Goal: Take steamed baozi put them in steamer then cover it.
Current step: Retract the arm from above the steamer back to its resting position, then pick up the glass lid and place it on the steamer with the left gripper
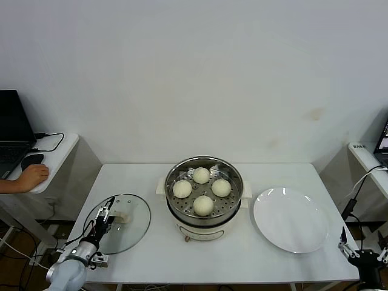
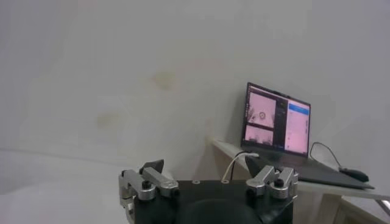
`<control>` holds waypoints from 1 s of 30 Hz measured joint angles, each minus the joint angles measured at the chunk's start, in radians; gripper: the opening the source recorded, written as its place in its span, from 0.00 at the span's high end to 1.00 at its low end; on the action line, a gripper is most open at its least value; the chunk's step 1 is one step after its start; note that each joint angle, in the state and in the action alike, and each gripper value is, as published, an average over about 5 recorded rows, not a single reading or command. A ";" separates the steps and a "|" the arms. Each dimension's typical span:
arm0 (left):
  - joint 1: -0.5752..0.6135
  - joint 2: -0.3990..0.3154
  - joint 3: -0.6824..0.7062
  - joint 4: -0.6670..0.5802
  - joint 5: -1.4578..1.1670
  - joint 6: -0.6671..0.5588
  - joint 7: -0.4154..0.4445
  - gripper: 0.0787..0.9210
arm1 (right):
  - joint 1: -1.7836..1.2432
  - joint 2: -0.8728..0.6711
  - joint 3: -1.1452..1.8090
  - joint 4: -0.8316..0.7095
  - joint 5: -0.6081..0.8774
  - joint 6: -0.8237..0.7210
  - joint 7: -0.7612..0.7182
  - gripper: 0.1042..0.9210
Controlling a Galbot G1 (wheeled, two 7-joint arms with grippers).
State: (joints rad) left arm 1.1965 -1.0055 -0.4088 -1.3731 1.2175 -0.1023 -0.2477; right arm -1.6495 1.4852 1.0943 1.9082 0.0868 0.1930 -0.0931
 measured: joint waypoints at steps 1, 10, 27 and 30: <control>-0.003 0.000 0.001 0.004 -0.002 -0.001 0.000 0.19 | 0.000 0.000 -0.001 -0.001 -0.002 0.001 0.000 0.12; -0.027 -0.004 0.009 0.041 -0.013 -0.012 -0.003 0.49 | -0.002 0.006 -0.014 -0.005 -0.019 0.009 0.000 0.12; -0.016 -0.006 -0.023 0.041 -0.082 -0.032 -0.053 0.93 | -0.016 0.005 -0.025 0.002 -0.059 0.032 -0.003 0.12; 0.011 0.001 -0.043 -0.006 -0.111 -0.013 -0.056 0.93 | -0.023 0.000 -0.032 0.007 -0.073 0.041 -0.003 0.12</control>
State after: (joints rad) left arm 1.2077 -1.0049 -0.4515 -1.3793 1.1070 -0.1152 -0.3032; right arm -1.6730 1.4856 1.0618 1.9148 0.0136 0.2342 -0.0964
